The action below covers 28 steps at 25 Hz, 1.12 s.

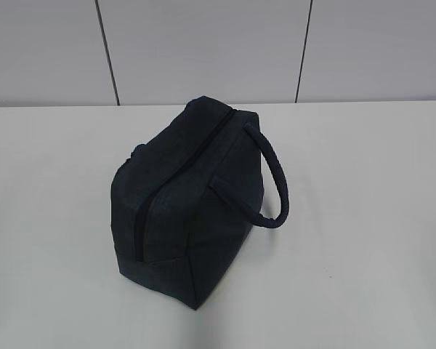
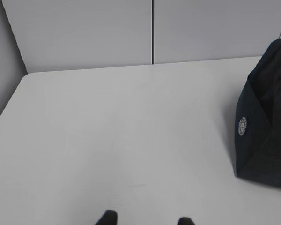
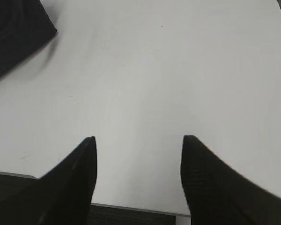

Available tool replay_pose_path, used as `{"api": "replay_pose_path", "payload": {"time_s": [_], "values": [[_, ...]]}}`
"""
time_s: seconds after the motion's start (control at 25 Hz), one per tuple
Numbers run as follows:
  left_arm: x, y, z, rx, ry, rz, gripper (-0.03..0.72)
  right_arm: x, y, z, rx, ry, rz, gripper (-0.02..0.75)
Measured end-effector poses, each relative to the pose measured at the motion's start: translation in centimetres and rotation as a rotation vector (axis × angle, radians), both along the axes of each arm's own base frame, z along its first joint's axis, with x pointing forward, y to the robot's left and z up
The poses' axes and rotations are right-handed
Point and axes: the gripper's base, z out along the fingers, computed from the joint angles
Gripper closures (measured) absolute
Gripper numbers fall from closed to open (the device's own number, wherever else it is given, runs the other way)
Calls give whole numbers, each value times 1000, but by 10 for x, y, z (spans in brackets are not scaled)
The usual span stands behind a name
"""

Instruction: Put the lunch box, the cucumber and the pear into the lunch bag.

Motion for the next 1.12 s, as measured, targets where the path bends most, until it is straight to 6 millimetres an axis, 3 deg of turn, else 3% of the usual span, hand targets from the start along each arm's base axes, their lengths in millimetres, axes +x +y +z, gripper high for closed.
{"api": "replay_pose_path", "payload": {"time_s": [1.12], "values": [[0,0,0,0,0,0,446,0,0,0,0,0,0,295]]}}
